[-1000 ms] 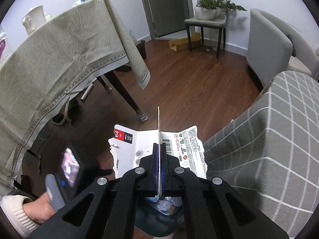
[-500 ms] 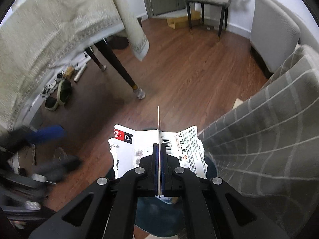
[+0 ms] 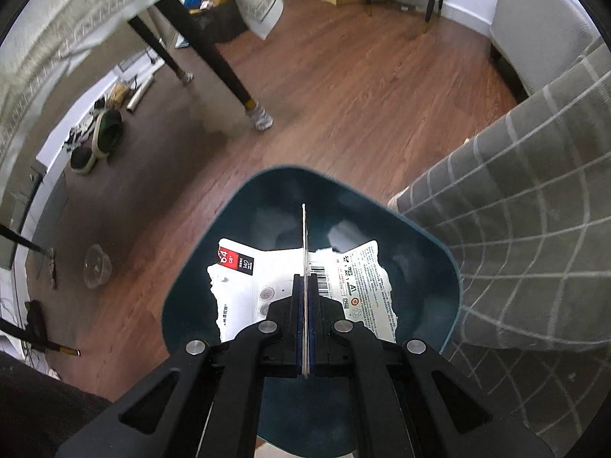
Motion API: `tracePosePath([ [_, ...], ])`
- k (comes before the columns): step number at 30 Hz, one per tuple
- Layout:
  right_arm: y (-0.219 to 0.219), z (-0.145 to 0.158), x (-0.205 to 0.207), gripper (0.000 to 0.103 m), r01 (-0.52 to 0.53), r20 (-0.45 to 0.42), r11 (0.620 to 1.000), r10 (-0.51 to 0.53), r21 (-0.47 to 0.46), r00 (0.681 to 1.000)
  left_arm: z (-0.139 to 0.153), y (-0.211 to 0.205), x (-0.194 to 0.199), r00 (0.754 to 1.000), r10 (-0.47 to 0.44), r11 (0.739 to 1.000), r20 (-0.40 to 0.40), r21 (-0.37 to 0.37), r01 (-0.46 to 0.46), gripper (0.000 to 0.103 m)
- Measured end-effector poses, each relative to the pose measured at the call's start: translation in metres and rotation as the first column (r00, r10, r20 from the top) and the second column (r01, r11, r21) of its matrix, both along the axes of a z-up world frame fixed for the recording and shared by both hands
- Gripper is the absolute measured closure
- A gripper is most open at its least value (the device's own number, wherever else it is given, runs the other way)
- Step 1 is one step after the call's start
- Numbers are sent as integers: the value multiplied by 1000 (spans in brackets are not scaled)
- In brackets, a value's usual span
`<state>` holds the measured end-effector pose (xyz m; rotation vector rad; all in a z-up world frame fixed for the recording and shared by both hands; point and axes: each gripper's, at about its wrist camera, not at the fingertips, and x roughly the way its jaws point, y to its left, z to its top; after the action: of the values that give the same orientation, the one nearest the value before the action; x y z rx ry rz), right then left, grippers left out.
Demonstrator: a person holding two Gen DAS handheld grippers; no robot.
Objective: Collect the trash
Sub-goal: 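Lower the card backing into the teal bin and open the right gripper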
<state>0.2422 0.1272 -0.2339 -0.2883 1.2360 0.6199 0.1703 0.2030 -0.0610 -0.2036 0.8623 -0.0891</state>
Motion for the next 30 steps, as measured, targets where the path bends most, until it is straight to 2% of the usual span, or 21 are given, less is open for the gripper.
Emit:
tracePosePath([
  [8,0,-38,-9,100,-31,-54,994,26,-105,998,25,-8,1,998,-16,1000,59,2,16,58],
  [10,-2,-47,-12,93,-47,-76,989,37,-138,996,28,-11,2,998,-18,1000,66,7,17,58],
  [12,-7,-54,-18,62,-69,-97,984,53,-164,994,32,-12,4,997,-16,1000,73,8,16,58],
  [14,-10,-51,-22,60,-85,-85,983,71,-166,994,39,-14,4,996,-12,1000,89,12,11,58],
  [19,-15,-26,-28,60,-113,-30,984,110,-141,994,56,-20,5,992,-13,999,122,45,7,56],
  [28,-17,61,-38,60,-134,113,991,133,-3,985,91,-31,6,979,-3,998,204,59,-9,48],
  [30,-20,84,-39,60,-127,160,991,120,35,980,99,-32,7,975,0,997,221,74,-17,41],
])
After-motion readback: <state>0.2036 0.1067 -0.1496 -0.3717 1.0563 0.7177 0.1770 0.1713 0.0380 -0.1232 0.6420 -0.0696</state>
